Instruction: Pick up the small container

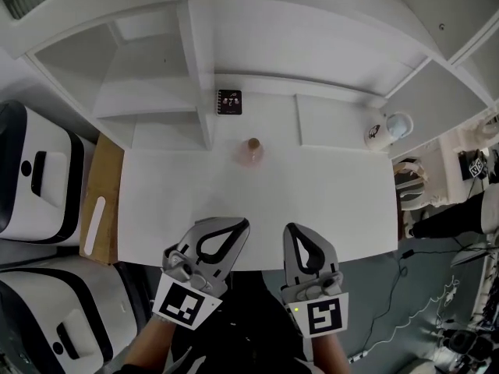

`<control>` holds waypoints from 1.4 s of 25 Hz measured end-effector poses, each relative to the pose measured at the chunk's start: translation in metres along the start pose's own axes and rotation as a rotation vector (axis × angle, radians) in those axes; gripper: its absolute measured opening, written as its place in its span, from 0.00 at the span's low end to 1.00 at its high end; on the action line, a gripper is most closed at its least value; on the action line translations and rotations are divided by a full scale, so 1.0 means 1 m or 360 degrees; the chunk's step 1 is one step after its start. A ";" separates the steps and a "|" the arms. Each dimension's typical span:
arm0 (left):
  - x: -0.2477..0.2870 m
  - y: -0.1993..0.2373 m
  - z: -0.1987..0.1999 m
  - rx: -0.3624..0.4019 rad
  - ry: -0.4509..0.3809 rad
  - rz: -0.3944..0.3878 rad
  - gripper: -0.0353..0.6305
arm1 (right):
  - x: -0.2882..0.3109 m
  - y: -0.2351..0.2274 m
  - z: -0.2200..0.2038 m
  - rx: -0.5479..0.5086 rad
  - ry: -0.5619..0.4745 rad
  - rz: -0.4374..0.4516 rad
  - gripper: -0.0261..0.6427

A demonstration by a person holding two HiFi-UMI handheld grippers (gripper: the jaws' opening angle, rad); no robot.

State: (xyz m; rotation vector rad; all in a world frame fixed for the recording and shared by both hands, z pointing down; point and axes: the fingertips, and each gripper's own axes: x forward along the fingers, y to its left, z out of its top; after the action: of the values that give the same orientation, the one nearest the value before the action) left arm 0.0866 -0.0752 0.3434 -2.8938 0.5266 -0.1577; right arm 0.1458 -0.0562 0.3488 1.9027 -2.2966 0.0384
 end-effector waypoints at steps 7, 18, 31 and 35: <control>0.016 0.007 -0.006 0.0003 0.0036 0.0123 0.05 | 0.020 -0.021 0.003 0.0022 -0.0073 0.0173 0.04; 0.026 0.017 -0.022 -0.0002 0.0116 0.0284 0.05 | 0.074 -0.045 -0.029 -0.0037 -0.0004 0.0324 0.10; 0.012 0.031 -0.026 -0.0012 0.0188 0.0491 0.05 | 0.142 -0.046 -0.093 -0.0154 0.0185 0.0498 0.20; 0.005 0.035 -0.030 -0.0027 0.0225 0.0552 0.05 | 0.164 -0.047 -0.117 -0.0179 0.0277 0.0513 0.25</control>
State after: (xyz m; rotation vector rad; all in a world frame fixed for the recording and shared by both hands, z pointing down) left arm 0.0748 -0.1145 0.3659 -2.7649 1.0462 -0.3064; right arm 0.1749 -0.2110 0.4833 1.4028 -2.4023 0.1060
